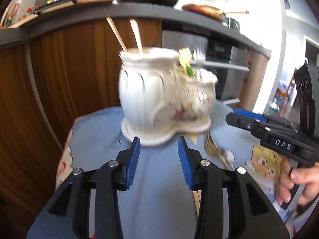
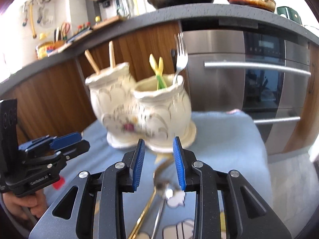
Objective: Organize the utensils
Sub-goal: 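Grasp a chopstick with the left tool while the right tool grasps a gold fork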
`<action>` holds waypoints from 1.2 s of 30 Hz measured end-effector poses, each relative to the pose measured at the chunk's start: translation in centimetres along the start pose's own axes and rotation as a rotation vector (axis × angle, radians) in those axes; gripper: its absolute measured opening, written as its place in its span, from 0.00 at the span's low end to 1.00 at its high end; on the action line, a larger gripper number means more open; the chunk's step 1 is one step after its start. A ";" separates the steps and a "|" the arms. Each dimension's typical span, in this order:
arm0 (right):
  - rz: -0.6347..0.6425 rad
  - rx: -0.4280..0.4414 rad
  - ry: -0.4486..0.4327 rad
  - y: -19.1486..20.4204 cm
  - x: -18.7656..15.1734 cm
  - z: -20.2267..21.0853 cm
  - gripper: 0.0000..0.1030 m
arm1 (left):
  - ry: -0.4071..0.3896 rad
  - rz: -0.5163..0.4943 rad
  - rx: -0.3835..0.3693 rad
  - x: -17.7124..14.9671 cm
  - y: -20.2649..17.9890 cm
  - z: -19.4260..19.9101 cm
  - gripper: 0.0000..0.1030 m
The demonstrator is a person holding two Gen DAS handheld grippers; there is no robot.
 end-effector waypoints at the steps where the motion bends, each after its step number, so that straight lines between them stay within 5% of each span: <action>1: 0.001 0.010 0.017 0.1 -0.4 -0.1 0.30 | 0.016 -0.004 -0.005 -0.4 -0.1 -0.1 0.38; 15: -0.003 0.052 0.117 0.8 -3.2 0.4 0.30 | 0.166 -0.106 -0.035 -5.6 -2.0 0.1 0.38; 19: -0.003 0.065 0.131 0.9 -3.6 0.3 0.30 | 0.202 -0.120 -0.029 -6.3 -2.1 -0.4 0.30; 27: 0.033 0.085 0.163 1.7 -3.7 -0.2 0.30 | 0.238 -0.101 -0.026 -6.2 -1.8 -1.4 0.22; 36: 0.052 0.103 0.223 2.2 -3.9 -1.1 0.30 | 0.270 -0.126 0.063 -5.1 -1.9 -2.8 0.13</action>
Point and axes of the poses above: each gripper's, at about its wrist camera, not at the fingertips, and z roughly against the way its jaws point, y to its left, x to its top, the point moved 3 cm from there along -z, roughly the way its jaws point, and after that the axes turned 12 degrees about z, right-handed, at the moved point
